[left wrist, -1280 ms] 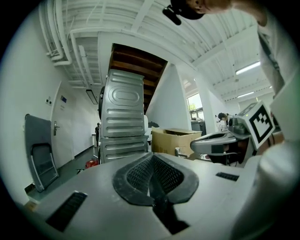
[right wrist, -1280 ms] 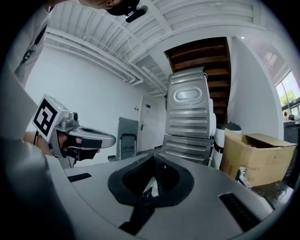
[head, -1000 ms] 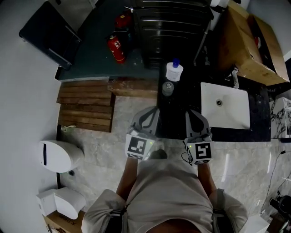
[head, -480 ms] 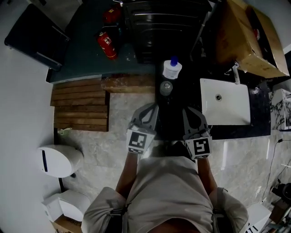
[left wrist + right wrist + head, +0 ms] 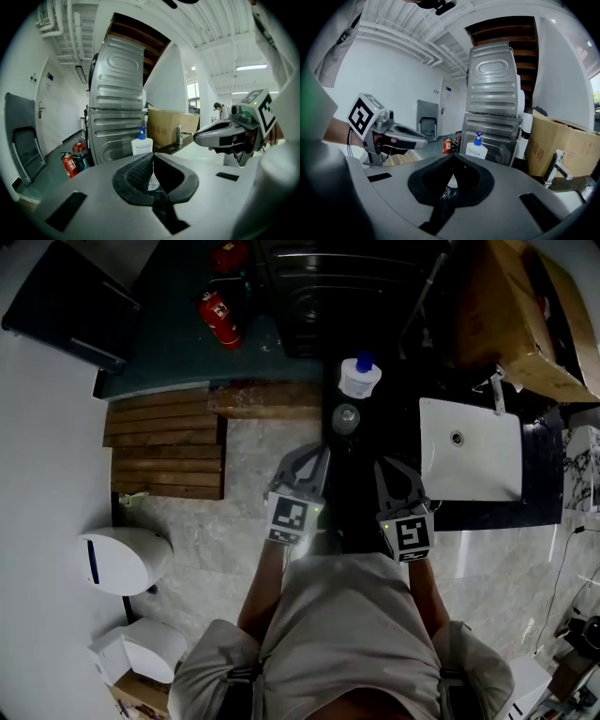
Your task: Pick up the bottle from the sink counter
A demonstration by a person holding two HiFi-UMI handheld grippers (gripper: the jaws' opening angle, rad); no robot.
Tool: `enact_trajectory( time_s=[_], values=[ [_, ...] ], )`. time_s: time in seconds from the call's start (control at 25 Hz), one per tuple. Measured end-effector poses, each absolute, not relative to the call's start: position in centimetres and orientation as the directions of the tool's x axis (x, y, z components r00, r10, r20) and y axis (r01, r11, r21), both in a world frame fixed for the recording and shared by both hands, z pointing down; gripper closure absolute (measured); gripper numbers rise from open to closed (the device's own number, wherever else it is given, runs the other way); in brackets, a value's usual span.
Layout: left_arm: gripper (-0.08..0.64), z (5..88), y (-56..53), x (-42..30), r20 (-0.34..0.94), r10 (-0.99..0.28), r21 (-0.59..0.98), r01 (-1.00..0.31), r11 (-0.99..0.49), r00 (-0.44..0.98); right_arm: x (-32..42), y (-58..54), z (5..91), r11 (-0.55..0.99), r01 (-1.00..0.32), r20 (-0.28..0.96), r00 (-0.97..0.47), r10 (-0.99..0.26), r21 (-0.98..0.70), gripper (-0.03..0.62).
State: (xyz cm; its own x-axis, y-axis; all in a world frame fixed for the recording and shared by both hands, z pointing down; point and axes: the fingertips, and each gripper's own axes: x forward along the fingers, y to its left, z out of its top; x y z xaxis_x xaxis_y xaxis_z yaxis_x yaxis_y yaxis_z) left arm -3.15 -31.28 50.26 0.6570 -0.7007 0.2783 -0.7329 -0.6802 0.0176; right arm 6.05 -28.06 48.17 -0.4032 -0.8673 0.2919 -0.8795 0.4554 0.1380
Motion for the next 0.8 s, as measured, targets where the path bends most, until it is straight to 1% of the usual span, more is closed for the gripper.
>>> enact_trajectory(
  time_s=[0.72, 0.76, 0.8],
  values=[
    [0.557, 55.4, -34.1, -1.0, 0.381, -0.662, 0.074, -0.736, -0.673, 0.645, 6.4, -31.6, 52.8, 0.54, -0.839, 0.386, -0.475, -0.791, 0.072, 0.597],
    [0.554, 55.7, -34.2, -0.9, 0.387, -0.659, 0.074, -0.735, -0.674, 0.644, 6.4, -31.6, 53.0, 0.543, -0.837, 0.389, -0.479, -0.787, 0.068, 0.597],
    [0.525, 56.1, -34.3, -0.8, 0.397, -0.656, 0.073, -0.734, -0.675, 0.643, 6.4, -31.7, 53.2, 0.546, -0.836, 0.392, -0.481, -0.784, 0.065, 0.597]
  ],
)
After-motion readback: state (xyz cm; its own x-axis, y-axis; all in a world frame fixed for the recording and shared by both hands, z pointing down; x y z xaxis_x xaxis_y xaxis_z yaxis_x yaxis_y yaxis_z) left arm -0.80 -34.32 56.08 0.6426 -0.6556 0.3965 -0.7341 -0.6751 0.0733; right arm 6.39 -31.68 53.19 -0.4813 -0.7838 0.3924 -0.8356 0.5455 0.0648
